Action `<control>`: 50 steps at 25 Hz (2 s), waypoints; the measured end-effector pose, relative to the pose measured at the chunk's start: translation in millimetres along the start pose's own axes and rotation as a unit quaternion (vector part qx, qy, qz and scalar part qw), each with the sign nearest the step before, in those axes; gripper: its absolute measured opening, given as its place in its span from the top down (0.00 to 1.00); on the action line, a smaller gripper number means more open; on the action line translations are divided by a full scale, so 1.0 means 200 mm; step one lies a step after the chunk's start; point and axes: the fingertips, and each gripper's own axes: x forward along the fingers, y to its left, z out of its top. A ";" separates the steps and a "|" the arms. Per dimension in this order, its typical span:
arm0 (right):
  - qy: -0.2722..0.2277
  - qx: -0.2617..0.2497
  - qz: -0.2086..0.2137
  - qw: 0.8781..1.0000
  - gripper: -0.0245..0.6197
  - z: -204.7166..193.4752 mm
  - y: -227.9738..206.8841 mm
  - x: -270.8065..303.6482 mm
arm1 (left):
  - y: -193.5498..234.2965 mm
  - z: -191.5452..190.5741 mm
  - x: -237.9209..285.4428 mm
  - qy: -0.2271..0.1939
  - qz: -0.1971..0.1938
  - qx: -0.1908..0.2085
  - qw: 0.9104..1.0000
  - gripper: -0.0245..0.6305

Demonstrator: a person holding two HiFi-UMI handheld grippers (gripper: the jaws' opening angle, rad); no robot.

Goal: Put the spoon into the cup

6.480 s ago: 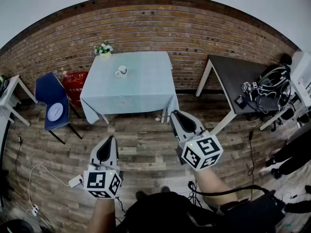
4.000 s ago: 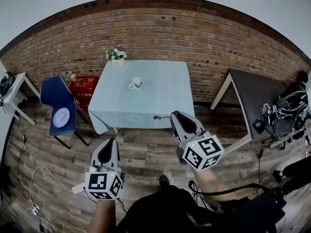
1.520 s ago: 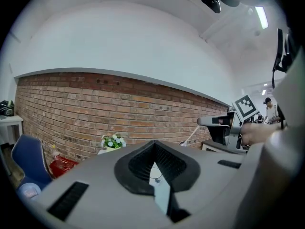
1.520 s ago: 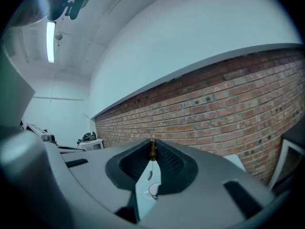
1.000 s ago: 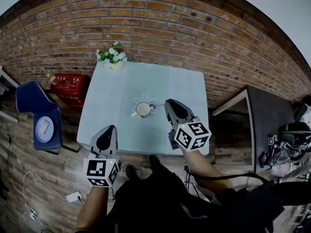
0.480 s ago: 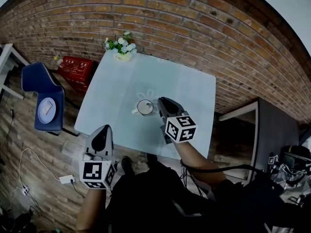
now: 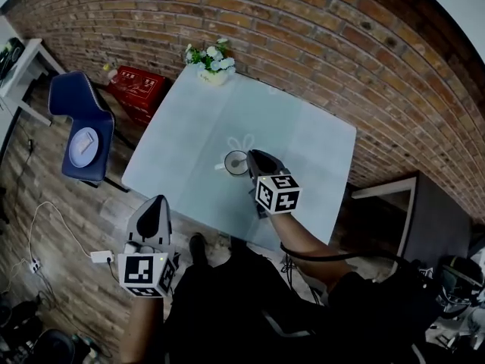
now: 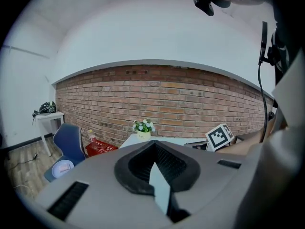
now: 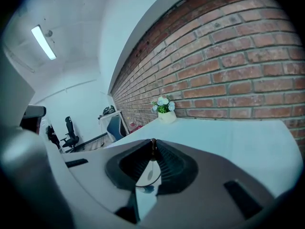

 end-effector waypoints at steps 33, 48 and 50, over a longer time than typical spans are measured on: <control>0.023 -0.015 -0.025 0.999 0.72 -0.12 -0.09 0.06 | 0.00 -0.06 -0.05 0.003 -0.004 -0.003 1.000 0.95; -0.049 -0.018 -0.117 0.992 0.86 0.21 0.03 -0.32 | 0.02 0.08 0.13 -0.033 -0.137 -0.001 0.990 0.95; -0.067 -0.015 -0.137 0.988 0.88 0.27 0.04 -0.41 | 0.01 0.10 0.18 -0.039 -0.163 -0.001 0.986 0.95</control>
